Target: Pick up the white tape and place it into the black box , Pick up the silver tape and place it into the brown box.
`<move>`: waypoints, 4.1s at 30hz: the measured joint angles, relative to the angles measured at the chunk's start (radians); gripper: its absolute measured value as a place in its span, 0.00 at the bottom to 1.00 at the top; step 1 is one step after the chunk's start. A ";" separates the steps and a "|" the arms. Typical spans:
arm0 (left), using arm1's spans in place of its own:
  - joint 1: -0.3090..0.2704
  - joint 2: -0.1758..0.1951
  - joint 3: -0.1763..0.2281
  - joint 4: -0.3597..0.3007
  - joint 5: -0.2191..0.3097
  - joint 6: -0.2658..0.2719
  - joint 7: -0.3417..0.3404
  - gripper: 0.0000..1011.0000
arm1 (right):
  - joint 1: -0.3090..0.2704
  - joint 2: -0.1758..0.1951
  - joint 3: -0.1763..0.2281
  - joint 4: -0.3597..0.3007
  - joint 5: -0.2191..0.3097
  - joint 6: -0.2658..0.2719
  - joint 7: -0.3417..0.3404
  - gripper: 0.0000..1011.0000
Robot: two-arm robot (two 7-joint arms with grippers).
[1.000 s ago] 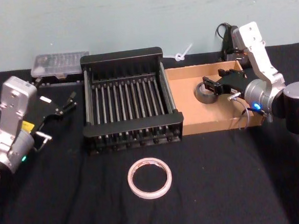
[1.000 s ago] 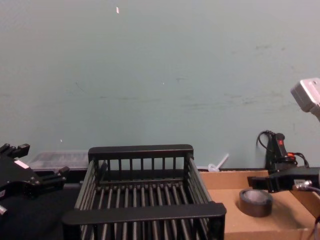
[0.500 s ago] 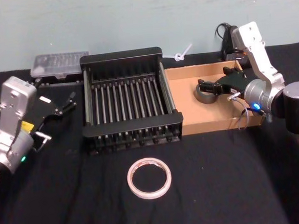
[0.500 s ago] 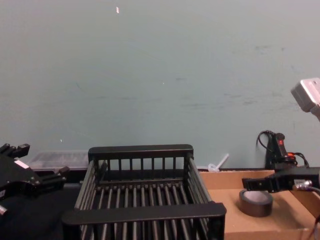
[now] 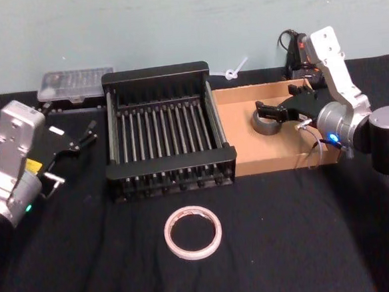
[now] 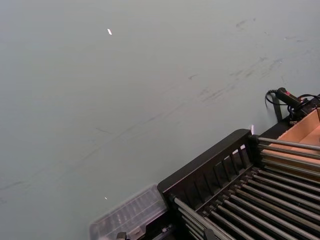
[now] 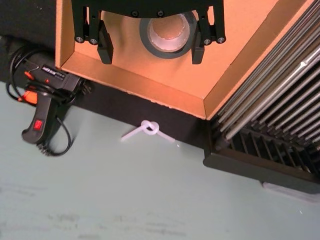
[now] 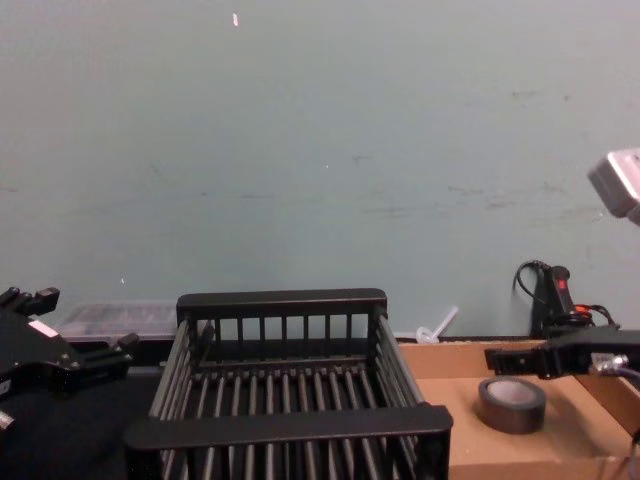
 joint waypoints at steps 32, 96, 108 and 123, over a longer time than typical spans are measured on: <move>0.000 0.000 0.000 0.000 0.000 0.000 0.000 0.99 | -0.399 0.249 0.070 -0.491 0.107 -0.131 0.162 0.99; 0.000 0.000 0.000 0.000 0.000 0.000 0.000 0.99 | -0.167 0.203 -0.337 -0.288 0.103 -0.115 0.379 0.99; 0.000 0.000 0.000 0.000 0.000 0.000 0.000 0.99 | -0.162 0.201 -0.354 -0.281 0.109 -0.108 0.376 0.99; 0.000 0.000 0.000 0.000 0.000 0.000 0.000 0.99 | -0.163 0.190 -0.357 -0.273 0.095 -0.099 0.339 0.99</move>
